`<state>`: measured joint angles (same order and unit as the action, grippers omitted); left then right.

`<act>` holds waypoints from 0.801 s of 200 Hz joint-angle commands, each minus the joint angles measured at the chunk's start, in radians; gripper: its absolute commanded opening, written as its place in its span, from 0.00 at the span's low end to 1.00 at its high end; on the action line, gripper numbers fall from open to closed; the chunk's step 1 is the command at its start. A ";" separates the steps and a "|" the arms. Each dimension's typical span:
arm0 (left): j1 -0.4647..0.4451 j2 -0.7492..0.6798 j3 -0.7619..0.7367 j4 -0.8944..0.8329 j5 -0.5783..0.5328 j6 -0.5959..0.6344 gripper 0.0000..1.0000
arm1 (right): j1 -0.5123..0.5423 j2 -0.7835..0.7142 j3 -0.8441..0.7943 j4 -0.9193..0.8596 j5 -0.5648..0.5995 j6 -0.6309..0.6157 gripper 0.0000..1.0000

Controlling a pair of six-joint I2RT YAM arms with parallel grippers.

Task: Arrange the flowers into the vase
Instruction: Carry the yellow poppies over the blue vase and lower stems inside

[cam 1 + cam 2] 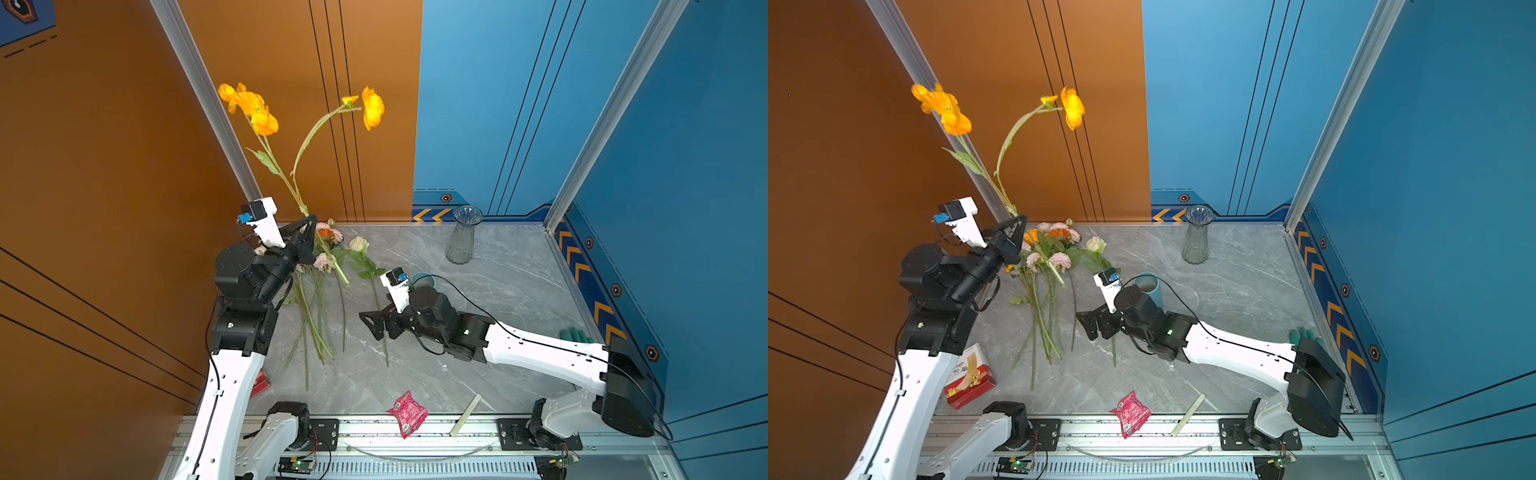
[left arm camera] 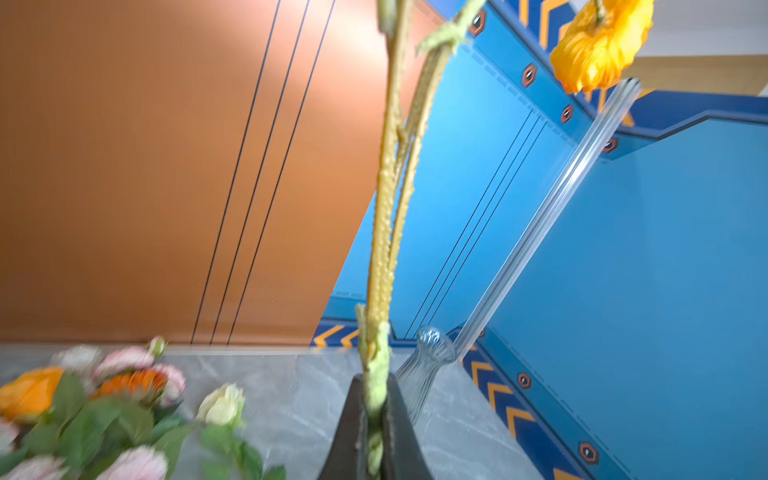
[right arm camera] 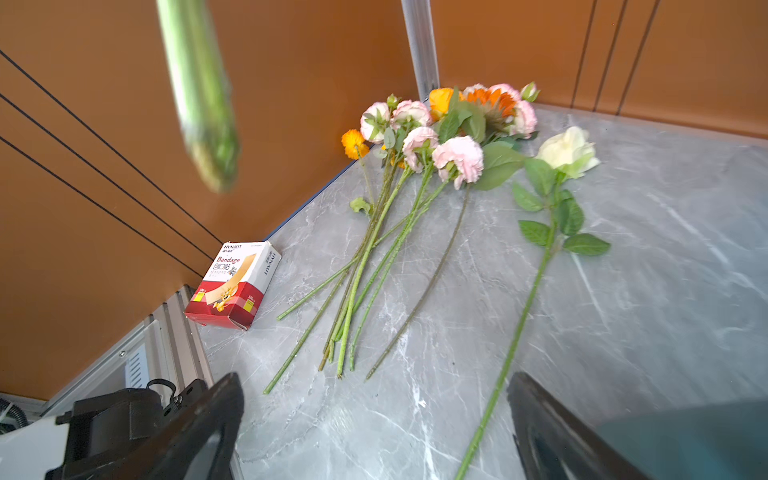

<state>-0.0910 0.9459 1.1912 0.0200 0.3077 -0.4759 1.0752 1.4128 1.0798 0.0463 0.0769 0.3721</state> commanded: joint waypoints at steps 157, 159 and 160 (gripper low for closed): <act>-0.597 0.472 -0.034 0.460 -0.307 0.344 0.00 | -0.265 -0.698 -0.322 -0.394 0.075 -0.064 1.00; -0.598 0.472 -0.038 0.463 -0.307 0.343 0.00 | -0.266 -0.698 -0.322 -0.390 0.073 -0.065 1.00; -0.598 0.472 -0.041 0.465 -0.307 0.343 0.00 | -0.266 -0.697 -0.322 -0.389 0.072 -0.065 1.00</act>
<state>-0.6758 1.4017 1.2041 0.4091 0.0471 -0.1631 0.8150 0.7021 0.7700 -0.3252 0.2039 0.3107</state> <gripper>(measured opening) 0.069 0.999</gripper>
